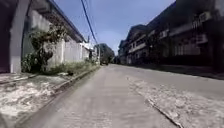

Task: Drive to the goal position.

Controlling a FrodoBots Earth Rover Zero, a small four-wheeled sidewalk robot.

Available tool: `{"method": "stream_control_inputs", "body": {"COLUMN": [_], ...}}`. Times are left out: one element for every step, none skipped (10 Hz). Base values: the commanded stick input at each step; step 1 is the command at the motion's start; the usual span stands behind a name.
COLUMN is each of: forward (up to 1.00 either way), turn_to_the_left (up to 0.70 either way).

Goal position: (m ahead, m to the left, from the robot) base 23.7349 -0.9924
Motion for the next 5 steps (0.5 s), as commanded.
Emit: {"method": "stream_control_inputs", "body": {"forward": [1.0, 1.0, 1.0, 1.0, 1.0], "turn_to_the_left": [0.0, 0.0, 0.0, 0.0, 0.0]}}
